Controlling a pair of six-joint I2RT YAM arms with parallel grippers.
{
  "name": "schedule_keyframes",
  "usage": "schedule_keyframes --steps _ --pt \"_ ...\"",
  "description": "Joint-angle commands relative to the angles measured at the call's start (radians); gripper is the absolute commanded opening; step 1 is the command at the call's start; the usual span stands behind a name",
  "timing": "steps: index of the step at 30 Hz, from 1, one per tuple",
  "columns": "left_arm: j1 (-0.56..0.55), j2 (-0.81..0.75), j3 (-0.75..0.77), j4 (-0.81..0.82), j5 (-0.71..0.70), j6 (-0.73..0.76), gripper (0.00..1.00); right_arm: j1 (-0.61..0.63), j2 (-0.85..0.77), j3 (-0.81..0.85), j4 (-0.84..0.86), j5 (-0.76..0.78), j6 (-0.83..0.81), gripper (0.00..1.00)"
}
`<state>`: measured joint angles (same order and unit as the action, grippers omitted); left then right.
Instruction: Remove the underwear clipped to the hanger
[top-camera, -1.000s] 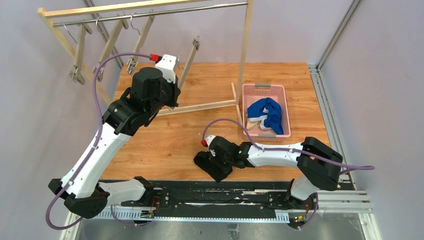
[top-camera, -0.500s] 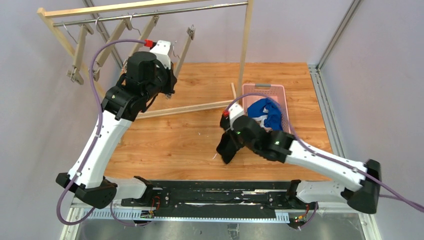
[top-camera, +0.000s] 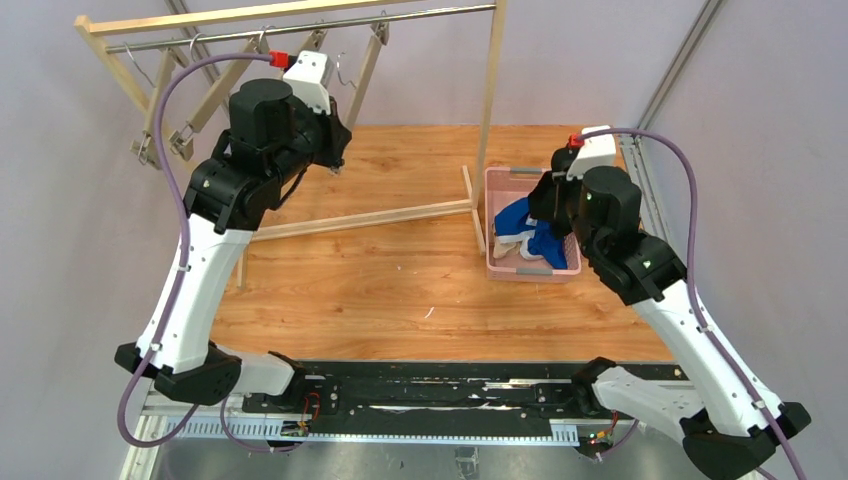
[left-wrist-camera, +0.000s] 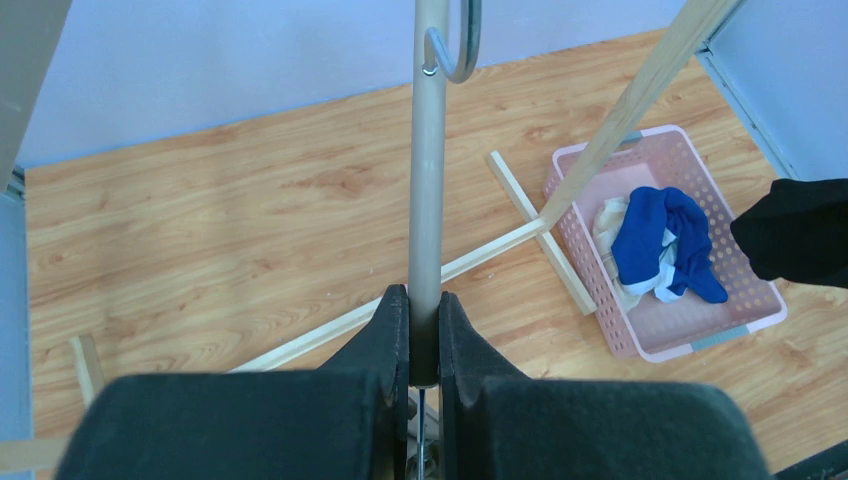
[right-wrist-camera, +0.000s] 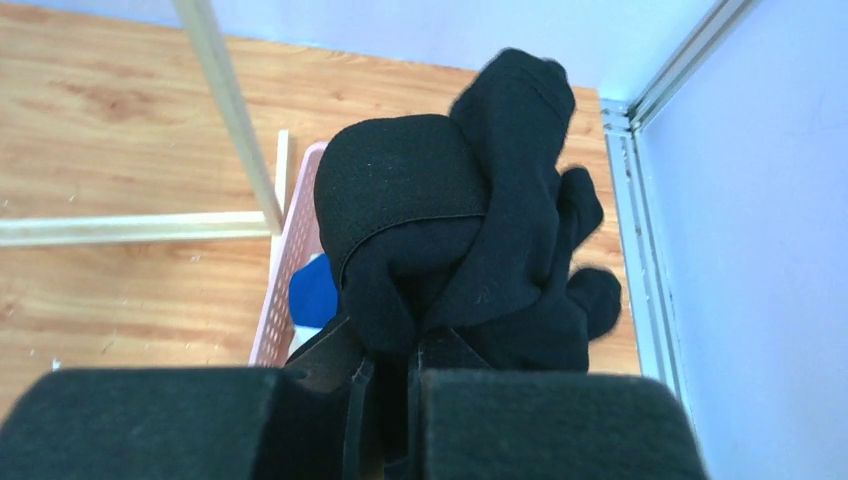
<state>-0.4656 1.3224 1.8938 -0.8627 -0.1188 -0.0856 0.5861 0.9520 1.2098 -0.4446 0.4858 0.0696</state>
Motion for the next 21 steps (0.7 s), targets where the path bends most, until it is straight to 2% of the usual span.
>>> schedule_keyframes --steps 1,7,14,21 --pt "0.014 0.024 0.061 0.033 0.007 0.004 0.0 -0.07 0.047 0.054 0.086 -0.071 -0.058 0.01" --pt "0.035 0.061 0.128 0.044 0.009 0.004 0.0 -0.155 0.126 0.029 0.141 -0.142 -0.029 0.01" --pt "0.042 0.058 0.145 0.069 -0.002 0.013 0.0 -0.233 0.18 -0.108 0.206 -0.229 0.036 0.01" --pt "0.071 0.08 0.161 0.073 -0.002 0.008 0.0 -0.257 0.24 -0.217 0.224 -0.305 0.066 0.01"
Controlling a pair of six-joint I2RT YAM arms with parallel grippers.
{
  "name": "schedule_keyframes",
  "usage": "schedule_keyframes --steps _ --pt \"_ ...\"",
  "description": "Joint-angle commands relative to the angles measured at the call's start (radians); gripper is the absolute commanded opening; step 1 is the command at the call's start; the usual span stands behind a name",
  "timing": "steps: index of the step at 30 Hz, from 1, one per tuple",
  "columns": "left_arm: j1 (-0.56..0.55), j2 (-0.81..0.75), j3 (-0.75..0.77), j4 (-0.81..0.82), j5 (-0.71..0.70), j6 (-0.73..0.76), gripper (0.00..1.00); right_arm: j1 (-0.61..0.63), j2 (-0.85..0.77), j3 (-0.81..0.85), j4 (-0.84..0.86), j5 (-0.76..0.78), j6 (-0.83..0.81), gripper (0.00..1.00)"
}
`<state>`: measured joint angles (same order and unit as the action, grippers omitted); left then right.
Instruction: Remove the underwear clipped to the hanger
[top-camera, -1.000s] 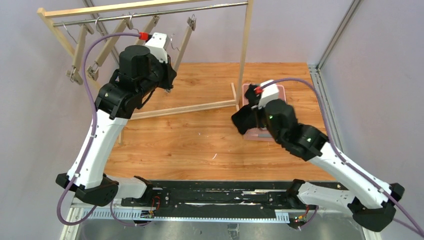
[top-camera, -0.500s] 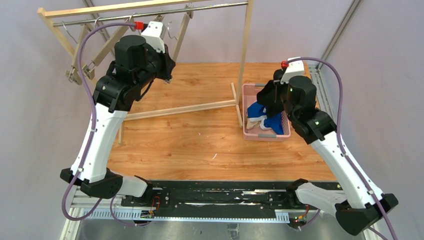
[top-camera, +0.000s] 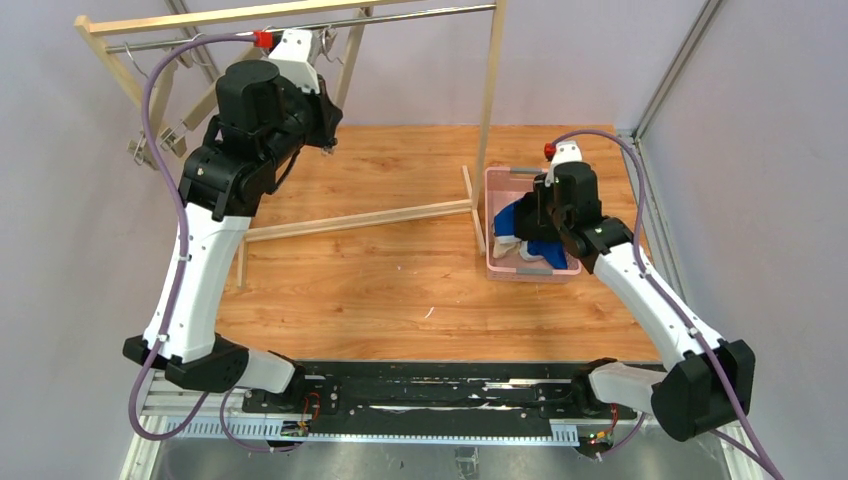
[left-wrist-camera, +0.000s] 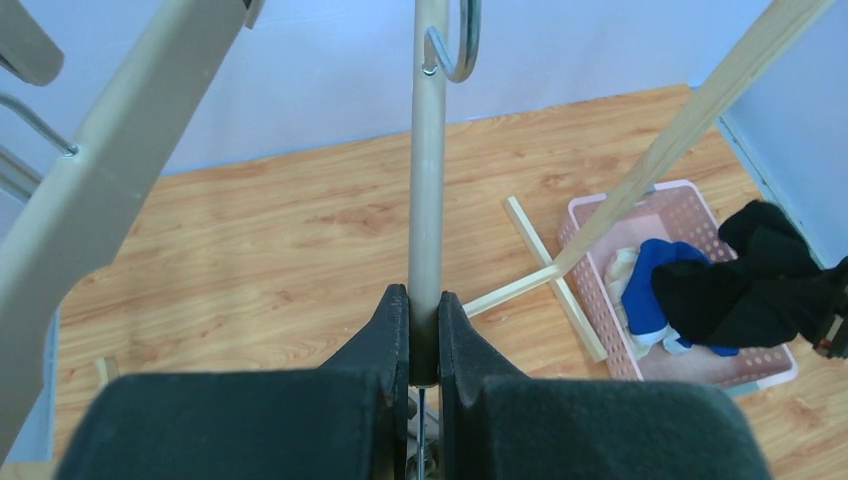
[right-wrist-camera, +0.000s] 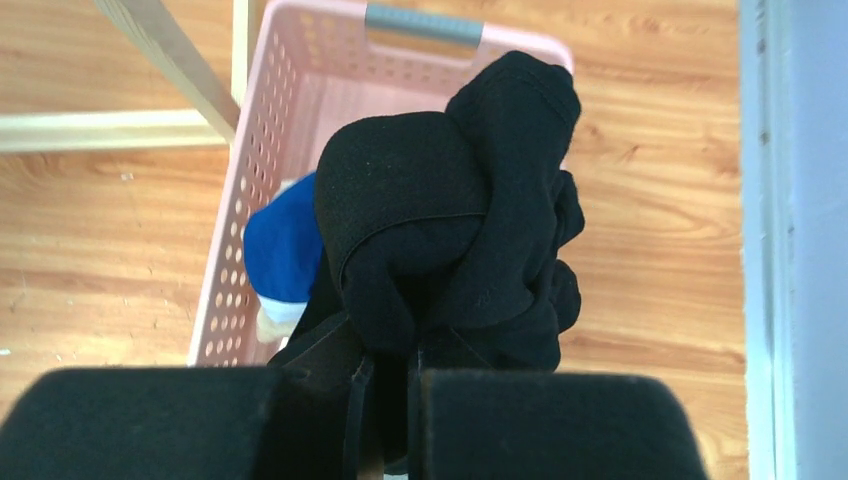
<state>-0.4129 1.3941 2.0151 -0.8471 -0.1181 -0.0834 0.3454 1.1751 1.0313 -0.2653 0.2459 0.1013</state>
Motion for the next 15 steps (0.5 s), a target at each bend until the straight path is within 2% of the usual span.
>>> schedule_keyframes --steps 1,15 --pt "0.022 0.011 0.04 0.063 0.0 0.005 0.0 -0.017 0.024 -0.053 0.047 -0.074 0.037 0.01" --pt "0.071 0.092 0.096 0.075 0.062 -0.007 0.0 -0.017 0.05 -0.181 0.064 -0.097 0.061 0.01"
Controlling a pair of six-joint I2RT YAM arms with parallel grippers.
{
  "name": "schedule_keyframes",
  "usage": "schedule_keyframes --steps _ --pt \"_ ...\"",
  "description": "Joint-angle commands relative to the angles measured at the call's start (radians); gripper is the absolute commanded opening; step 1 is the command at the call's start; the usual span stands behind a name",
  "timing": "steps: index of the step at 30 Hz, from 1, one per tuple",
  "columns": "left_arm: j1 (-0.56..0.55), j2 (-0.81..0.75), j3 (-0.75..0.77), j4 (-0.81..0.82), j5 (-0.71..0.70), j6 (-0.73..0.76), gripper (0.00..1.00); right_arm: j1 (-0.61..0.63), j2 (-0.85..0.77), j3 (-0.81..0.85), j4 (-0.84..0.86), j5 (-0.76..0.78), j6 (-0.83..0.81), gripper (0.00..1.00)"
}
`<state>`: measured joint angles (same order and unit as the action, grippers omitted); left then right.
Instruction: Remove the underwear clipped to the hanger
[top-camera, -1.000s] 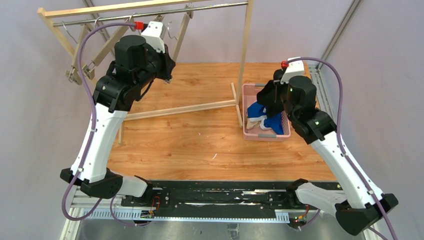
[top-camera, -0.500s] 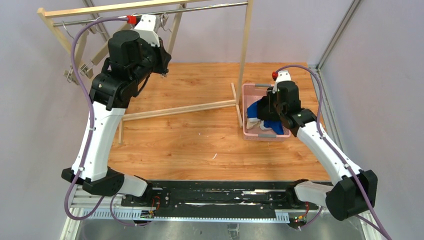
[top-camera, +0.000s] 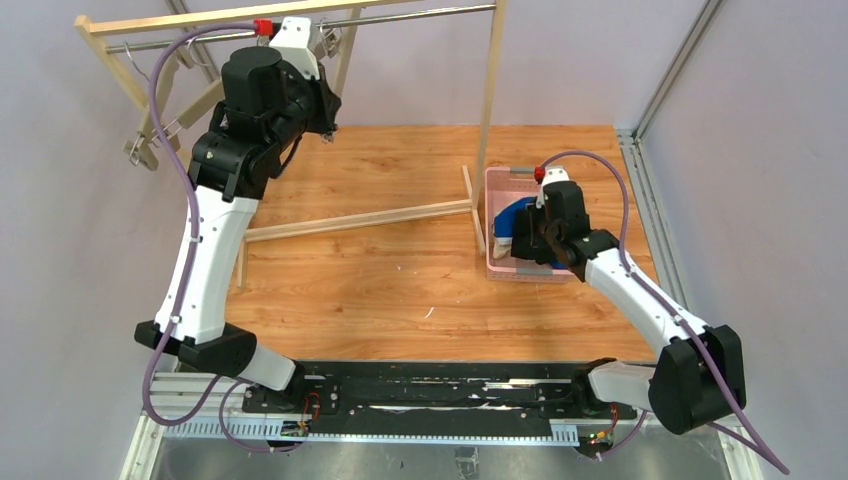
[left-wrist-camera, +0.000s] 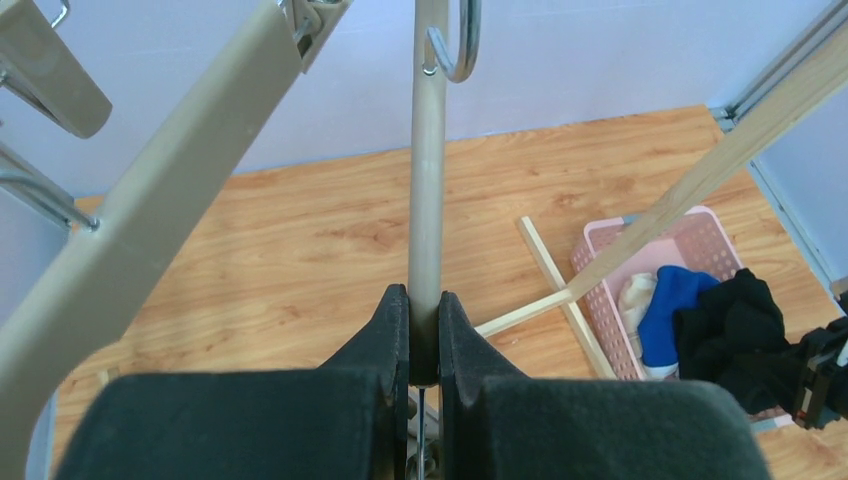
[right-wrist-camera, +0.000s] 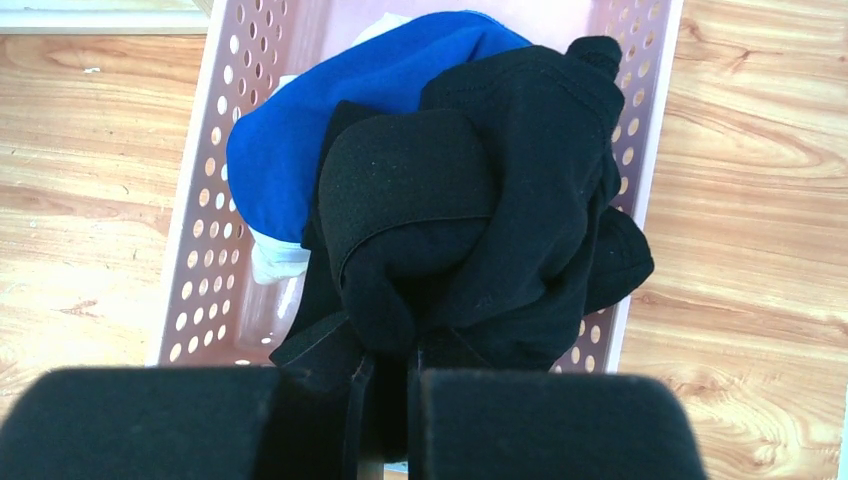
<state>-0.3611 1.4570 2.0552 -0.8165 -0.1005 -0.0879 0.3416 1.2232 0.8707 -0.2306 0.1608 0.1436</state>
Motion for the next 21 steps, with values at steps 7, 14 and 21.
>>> schedule_keyframes --steps 7,14,21 --pt "0.036 0.119 0.154 -0.024 0.106 0.013 0.0 -0.013 0.01 -0.038 0.016 -0.05 0.036 0.03" --pt "0.037 0.086 0.068 -0.027 0.127 0.025 0.01 -0.013 -0.014 -0.034 -0.005 -0.07 0.047 0.09" --pt "0.037 0.002 -0.024 0.019 0.122 0.021 0.34 -0.013 -0.058 -0.028 -0.016 -0.068 0.045 0.66"
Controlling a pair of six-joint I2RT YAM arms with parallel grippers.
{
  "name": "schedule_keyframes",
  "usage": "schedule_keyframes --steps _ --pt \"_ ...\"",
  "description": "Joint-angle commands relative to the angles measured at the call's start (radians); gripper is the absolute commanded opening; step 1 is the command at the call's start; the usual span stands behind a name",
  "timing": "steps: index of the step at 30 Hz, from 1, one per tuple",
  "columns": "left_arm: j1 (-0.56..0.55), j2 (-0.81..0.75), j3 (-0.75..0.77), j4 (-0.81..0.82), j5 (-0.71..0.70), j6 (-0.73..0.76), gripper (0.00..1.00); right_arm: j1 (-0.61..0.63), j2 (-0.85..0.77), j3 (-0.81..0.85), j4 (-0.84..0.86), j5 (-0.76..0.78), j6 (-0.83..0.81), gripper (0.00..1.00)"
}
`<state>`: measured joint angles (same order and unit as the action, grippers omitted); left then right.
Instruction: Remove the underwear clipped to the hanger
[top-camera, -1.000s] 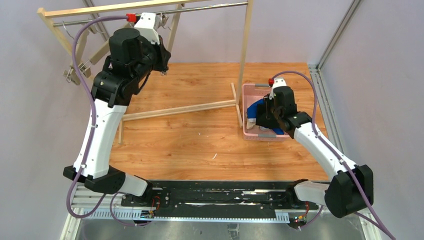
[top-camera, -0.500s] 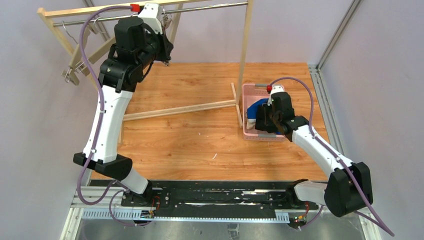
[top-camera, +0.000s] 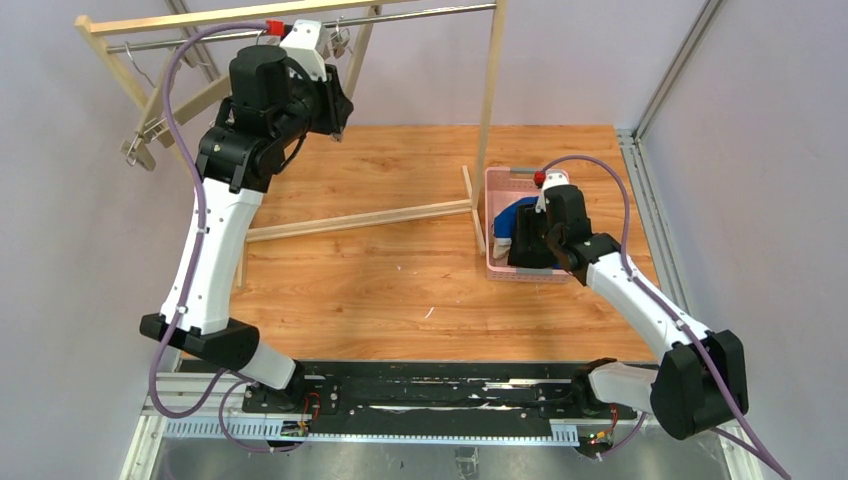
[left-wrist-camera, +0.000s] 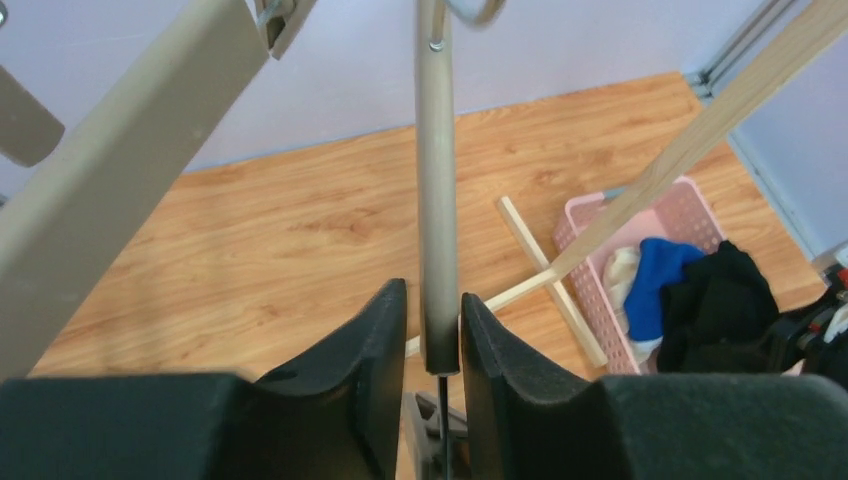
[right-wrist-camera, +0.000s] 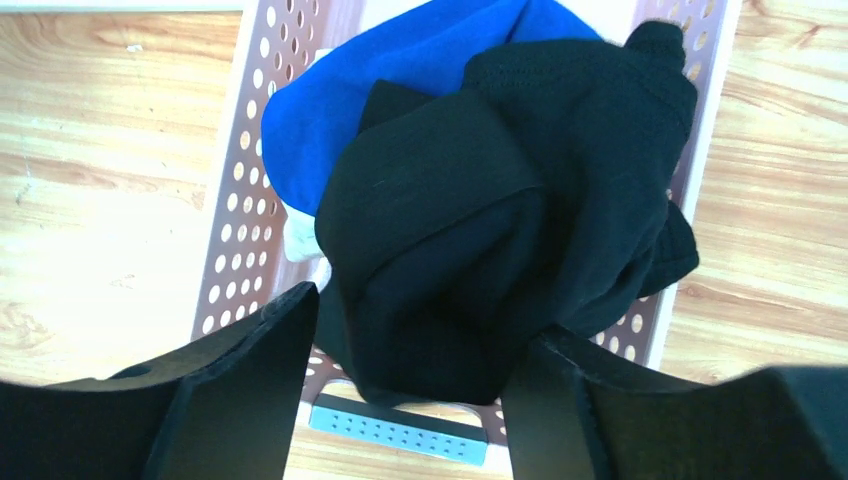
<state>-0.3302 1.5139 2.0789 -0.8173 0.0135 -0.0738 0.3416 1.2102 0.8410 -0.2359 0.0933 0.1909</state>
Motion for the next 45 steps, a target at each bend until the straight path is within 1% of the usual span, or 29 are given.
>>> schedule_keyframes --steps 1,5,10,11,12,15,21,23,26,29,32,36,37,38,42,45 --pt "0.006 -0.074 -0.061 0.037 0.004 0.006 0.37 -0.013 -0.051 0.0 -0.011 0.003 -0.007 0.67" --pt "0.006 -0.12 -0.054 0.064 -0.027 0.013 0.47 -0.013 -0.07 0.006 -0.007 0.01 -0.044 0.69" --pt "0.007 -0.161 -0.02 0.065 -0.045 0.019 0.52 -0.013 -0.111 0.05 -0.013 0.024 -0.074 0.71" --pt "0.007 -0.171 -0.018 0.062 -0.046 0.019 0.59 -0.013 -0.123 0.067 -0.017 0.023 -0.08 0.71" --pt "0.007 -0.186 -0.02 0.058 -0.051 0.02 0.63 -0.013 -0.132 0.082 -0.021 0.023 -0.084 0.71" --pt "0.007 -0.222 -0.047 0.041 -0.062 0.03 0.65 -0.013 -0.166 0.129 -0.045 0.02 -0.092 0.72" --pt "0.007 -0.343 -0.197 0.053 -0.078 0.039 0.66 -0.012 -0.25 0.206 -0.114 0.025 -0.094 0.74" --pt "0.006 -0.394 -0.251 0.056 -0.083 0.037 0.65 -0.011 -0.285 0.222 -0.148 0.065 -0.074 0.75" --pt "0.006 -0.487 -0.334 0.051 -0.099 0.036 0.73 -0.012 -0.33 0.273 -0.264 0.131 -0.054 0.75" --pt "0.006 -0.608 -0.437 0.055 -0.122 0.037 0.77 -0.011 -0.381 0.327 -0.374 0.206 -0.045 0.75" --pt "0.006 -0.727 -0.555 0.032 -0.178 0.059 0.77 -0.012 -0.472 0.344 -0.427 0.27 -0.046 0.76" --pt "0.007 -0.861 -0.677 -0.05 -0.252 0.048 0.79 -0.012 -0.608 0.344 -0.474 0.319 -0.053 0.76" --pt "0.008 -0.891 -0.705 -0.079 -0.265 0.036 0.94 -0.012 -0.629 0.35 -0.496 0.332 -0.046 0.76" --pt "0.007 -0.918 -0.732 -0.097 -0.279 0.024 0.99 -0.012 -0.647 0.357 -0.515 0.341 -0.036 0.76" --pt "0.007 -1.01 -0.803 -0.17 -0.324 -0.025 0.98 -0.012 -0.719 0.369 -0.584 0.345 -0.012 0.76" --pt "0.006 -1.077 -0.841 -0.202 -0.33 -0.057 0.98 -0.012 -0.771 0.37 -0.625 0.345 -0.006 0.76"
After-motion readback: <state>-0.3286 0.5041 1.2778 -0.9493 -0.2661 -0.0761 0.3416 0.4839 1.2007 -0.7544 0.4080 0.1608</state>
